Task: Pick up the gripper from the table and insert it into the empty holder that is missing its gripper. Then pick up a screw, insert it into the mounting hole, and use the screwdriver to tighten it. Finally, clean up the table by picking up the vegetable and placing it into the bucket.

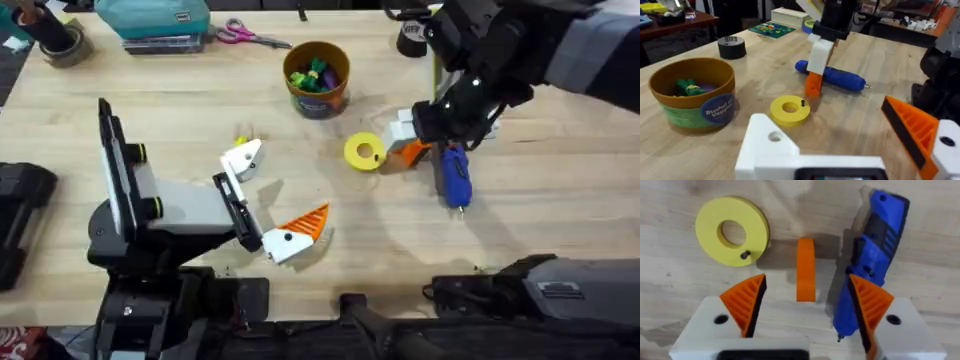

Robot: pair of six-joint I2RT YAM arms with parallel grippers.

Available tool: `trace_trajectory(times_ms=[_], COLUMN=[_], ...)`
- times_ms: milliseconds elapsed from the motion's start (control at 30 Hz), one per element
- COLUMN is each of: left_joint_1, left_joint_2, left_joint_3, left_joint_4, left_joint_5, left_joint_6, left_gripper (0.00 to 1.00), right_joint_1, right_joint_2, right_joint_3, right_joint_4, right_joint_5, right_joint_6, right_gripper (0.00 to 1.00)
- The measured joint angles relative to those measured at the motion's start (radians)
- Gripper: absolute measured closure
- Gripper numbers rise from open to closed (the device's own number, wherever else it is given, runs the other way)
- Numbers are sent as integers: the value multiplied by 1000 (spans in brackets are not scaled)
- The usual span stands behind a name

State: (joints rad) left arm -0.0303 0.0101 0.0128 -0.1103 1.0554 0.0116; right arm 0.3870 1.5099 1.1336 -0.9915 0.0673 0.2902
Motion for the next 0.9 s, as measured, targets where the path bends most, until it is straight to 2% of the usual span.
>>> trace_trajectory(times_ms=[700, 767, 900], left_joint_1=[0, 0, 0], left_joint_2=[0, 0, 0], left_joint_3=[0, 0, 0], left_joint_4=[0, 0, 0], left_joint_5=[0, 0, 0], left_joint_6=[0, 0, 0], left_gripper=[15, 15, 15], right_joint_1=[0, 0, 0], right_joint_2=[2, 2, 2], right_joint_3=[-58, -58, -58], right_joint_4=[57, 57, 64], right_joint_5=[-9, -10, -10], right_joint_6=[25, 25, 24], right_gripper=[15, 55, 209])
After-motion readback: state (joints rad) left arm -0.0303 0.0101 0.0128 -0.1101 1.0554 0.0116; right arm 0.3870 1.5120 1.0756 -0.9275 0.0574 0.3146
